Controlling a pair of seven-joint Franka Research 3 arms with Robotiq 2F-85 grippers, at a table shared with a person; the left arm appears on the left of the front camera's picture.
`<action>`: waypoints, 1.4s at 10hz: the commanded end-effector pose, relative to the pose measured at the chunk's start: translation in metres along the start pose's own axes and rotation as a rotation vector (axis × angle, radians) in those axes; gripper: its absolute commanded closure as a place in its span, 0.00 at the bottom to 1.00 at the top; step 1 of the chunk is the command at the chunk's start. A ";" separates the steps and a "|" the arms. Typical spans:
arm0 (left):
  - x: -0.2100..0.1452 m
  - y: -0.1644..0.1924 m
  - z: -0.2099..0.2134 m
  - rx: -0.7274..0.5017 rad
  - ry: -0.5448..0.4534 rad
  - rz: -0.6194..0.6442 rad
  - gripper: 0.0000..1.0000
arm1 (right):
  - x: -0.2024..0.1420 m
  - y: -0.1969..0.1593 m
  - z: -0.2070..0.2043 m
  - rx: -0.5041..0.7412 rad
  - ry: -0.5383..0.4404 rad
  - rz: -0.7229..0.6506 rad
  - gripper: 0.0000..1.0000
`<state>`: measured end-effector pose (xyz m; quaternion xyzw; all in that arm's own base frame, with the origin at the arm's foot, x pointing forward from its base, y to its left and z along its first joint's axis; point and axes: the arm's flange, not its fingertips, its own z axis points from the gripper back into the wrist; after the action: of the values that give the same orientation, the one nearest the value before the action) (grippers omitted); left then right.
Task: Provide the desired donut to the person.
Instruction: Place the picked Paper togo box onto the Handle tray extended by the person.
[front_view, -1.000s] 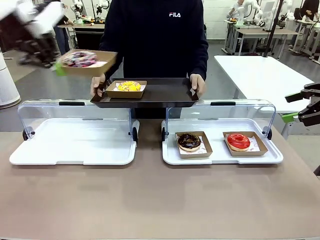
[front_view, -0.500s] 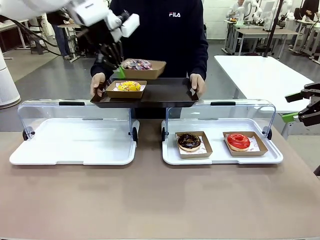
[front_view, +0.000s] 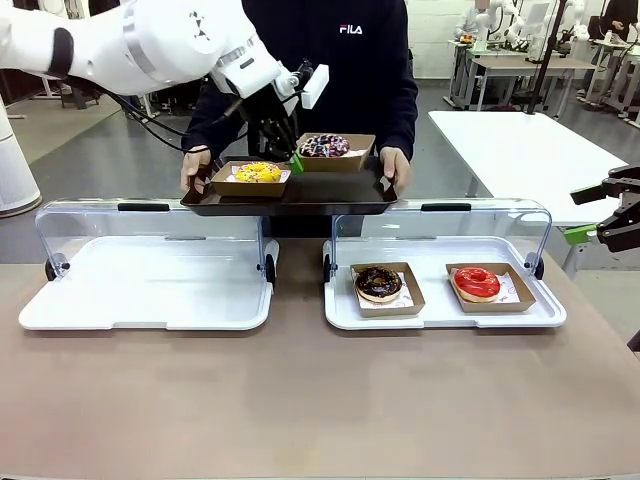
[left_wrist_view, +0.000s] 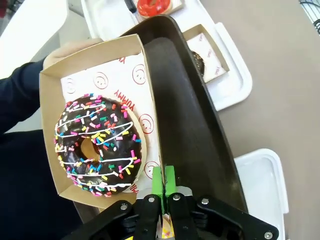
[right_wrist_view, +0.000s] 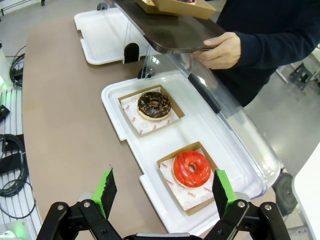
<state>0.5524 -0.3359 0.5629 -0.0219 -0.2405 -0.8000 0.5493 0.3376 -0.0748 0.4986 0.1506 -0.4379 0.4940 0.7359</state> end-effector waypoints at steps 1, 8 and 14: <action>0.008 0.016 -0.014 0.009 0.064 0.009 0.99 | -0.002 -0.002 -0.004 0.002 -0.040 0.006 0.00; 0.007 0.024 -0.047 -0.081 0.192 0.062 0.99 | -0.002 -0.002 -0.004 0.002 -0.040 0.006 0.00; 0.009 0.026 -0.031 -0.088 0.125 0.057 0.00 | -0.002 -0.002 -0.004 0.002 -0.040 0.006 0.00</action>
<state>0.5777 -0.3666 0.5428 0.0157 -0.1714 -0.7940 0.5831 0.3373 -0.0749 0.4987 0.1569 -0.4455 0.4898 0.7328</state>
